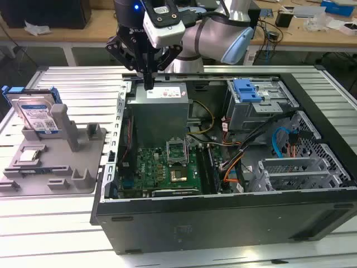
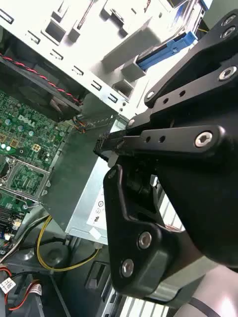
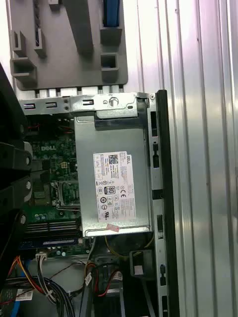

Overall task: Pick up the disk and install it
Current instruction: 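Reach for the disk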

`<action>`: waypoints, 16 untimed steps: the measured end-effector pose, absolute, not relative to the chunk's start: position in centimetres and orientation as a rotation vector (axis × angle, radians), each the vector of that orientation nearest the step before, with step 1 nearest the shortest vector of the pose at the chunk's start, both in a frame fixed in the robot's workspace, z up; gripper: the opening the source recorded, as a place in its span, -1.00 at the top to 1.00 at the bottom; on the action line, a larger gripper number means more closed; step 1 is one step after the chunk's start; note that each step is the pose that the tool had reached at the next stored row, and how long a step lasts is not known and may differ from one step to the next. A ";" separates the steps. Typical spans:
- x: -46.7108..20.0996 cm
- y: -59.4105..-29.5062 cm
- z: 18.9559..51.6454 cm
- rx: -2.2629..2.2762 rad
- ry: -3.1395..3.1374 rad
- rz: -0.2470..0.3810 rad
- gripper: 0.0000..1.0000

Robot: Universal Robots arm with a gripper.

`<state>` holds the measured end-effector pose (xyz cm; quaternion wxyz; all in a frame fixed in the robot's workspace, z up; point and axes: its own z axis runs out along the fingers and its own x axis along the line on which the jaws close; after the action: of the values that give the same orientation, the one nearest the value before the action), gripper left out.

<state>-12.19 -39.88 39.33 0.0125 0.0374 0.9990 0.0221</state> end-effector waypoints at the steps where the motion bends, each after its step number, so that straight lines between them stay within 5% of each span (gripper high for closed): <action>1: -12.2 -39.9 39.3 0.117 3.114 0.069 0.79; 16: -12.9 -39.8 39.3 0.117 3.114 0.069 0.79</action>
<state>-12.89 -39.76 39.33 0.0125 0.0374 0.9990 0.0221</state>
